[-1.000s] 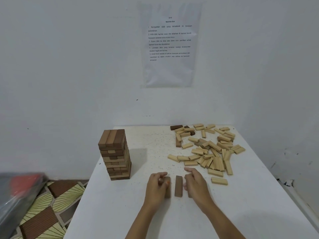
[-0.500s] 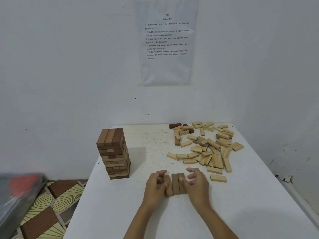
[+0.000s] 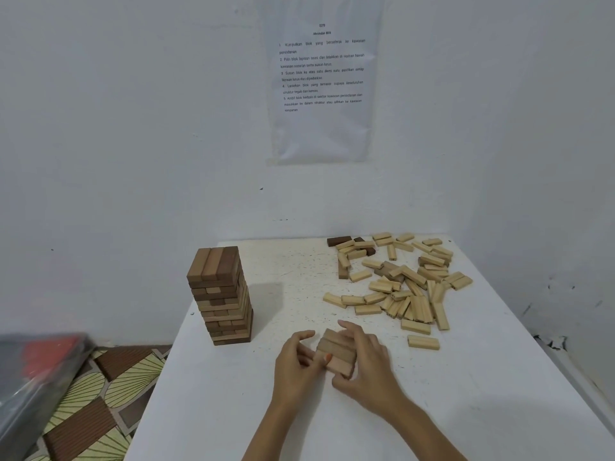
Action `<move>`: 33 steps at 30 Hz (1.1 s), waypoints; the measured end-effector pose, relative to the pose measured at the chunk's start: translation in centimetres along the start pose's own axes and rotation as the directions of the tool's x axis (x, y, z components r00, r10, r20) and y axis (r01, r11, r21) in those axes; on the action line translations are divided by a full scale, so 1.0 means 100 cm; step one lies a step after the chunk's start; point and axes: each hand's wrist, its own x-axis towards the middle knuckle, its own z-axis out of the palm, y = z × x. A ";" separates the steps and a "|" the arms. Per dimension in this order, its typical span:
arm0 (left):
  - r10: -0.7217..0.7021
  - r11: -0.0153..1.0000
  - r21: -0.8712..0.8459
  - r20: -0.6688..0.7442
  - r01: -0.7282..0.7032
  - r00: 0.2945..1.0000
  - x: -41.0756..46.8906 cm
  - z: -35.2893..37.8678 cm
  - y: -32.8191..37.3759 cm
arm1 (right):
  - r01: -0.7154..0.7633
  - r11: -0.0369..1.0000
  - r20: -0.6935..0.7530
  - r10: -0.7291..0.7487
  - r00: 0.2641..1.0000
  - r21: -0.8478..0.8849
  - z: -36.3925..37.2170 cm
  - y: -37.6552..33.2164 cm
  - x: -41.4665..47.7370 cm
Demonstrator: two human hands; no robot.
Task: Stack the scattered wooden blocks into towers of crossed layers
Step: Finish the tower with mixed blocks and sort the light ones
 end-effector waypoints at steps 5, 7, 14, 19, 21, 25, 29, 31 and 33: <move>0.018 0.998 -0.058 0.053 -0.015 0.998 -0.011 0.002 0.002 | 0.084 0.997 0.151 -0.082 0.985 -0.003 -0.011 0.010 0.013; 0.072 0.996 0.047 0.041 -0.074 0.997 -0.015 0.002 0.005 | 0.132 0.991 0.150 -0.127 0.981 -0.018 -0.010 0.017 0.013; 0.086 0.647 0.717 0.269 -0.259 0.959 -0.017 0.000 -0.008 | 0.097 0.895 0.110 -0.054 0.993 -0.435 -0.001 0.042 -0.002; 0.120 0.637 0.722 0.252 -0.269 0.960 -0.010 0.014 -0.009 | 0.054 0.834 0.030 -0.044 0.999 -0.549 0.011 0.042 -0.007; 0.136 0.646 0.713 0.245 -0.273 0.960 -0.010 0.017 -0.012 | 0.051 0.820 0.008 -0.056 0.998 -0.571 0.011 0.041 -0.006; 0.147 0.622 0.732 0.242 -0.280 0.959 -0.011 0.016 -0.014 | 0.027 0.804 0.015 -0.023 1.000 -0.595 0.012 0.042 -0.006; 0.134 0.627 0.736 0.222 -0.257 0.966 -0.012 0.016 -0.013 | 0.028 0.801 0.025 -0.017 1.000 -0.599 0.012 0.042 -0.006; 0.126 0.628 0.739 0.214 -0.245 0.969 -0.012 0.017 -0.013 | 0.025 0.797 0.024 -0.013 1.000 -0.604 0.012 0.042 -0.007; 0.128 0.625 0.740 0.214 -0.246 0.968 -0.013 0.017 -0.013 | 0.018 0.794 0.013 -0.012 1.000 -0.607 0.013 0.041 -0.007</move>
